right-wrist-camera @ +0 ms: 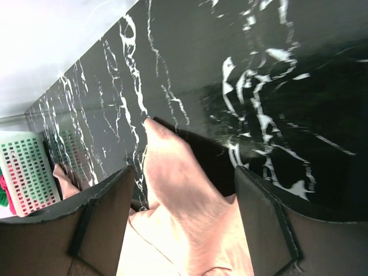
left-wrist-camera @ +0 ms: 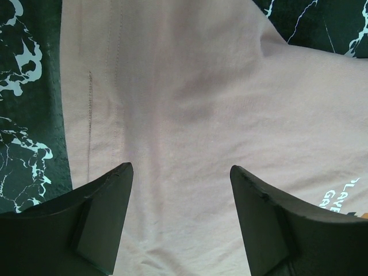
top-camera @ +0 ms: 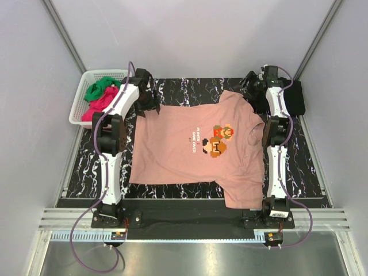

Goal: Fold and stack the t-shirts
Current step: Fold the tshirt

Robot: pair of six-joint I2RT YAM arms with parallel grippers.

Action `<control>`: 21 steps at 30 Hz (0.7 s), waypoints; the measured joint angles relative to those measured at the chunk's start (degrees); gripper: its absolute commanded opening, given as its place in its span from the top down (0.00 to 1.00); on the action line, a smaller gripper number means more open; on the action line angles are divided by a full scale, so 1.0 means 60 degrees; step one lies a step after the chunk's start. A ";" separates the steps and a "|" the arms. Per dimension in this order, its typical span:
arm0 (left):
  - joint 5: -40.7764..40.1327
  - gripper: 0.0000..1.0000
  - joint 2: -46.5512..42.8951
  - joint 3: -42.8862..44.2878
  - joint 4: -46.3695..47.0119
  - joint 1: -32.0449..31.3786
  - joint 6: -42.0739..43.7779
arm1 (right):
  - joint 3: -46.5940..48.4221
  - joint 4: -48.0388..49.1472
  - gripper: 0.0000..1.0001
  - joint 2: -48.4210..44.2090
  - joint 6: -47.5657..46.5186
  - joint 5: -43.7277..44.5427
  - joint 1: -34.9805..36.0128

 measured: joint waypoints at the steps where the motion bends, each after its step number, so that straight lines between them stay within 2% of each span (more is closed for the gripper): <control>1: 0.0000 0.28 0.0000 0.0000 0.0000 0.0000 0.0000 | 0.0000 0.0000 0.23 0.0004 0.0007 -0.0036 0.0033; 5: 0.0000 0.28 0.0000 0.0000 0.0004 -0.0004 0.0000 | -0.0004 0.0000 0.26 0.0007 0.0011 -0.0262 0.0153; 10: 0.0000 0.28 0.0000 -0.0007 0.0007 -0.0011 0.0000 | -0.0022 -0.0004 0.45 0.0007 -0.0022 -0.0277 0.0302; 13: 0.0000 0.28 -0.0018 -0.0149 0.0098 -0.0011 0.0000 | -0.0022 -0.0004 0.69 0.0007 -0.0066 -0.0273 0.0339; 15: -0.0004 0.28 -0.0033 -0.0295 0.0113 -0.0011 0.0000 | -0.0022 -0.0029 0.76 0.0007 -0.0066 -0.0266 0.0353; 16: 0.0000 0.28 -0.0033 -0.0364 0.0106 -0.0011 0.0004 | -0.0025 -0.0044 0.86 0.0007 -0.0076 -0.0262 0.0353; 18: -0.0004 0.28 -0.0033 -0.0484 0.0098 -0.0011 0.0004 | -0.0044 -0.0058 0.98 0.0007 -0.0138 -0.0255 0.0353; 21: -0.0047 0.28 -0.0033 -0.0561 0.0109 -0.0011 0.0000 | -0.0087 -0.0131 1.00 0.0007 -0.0142 -0.0244 0.0353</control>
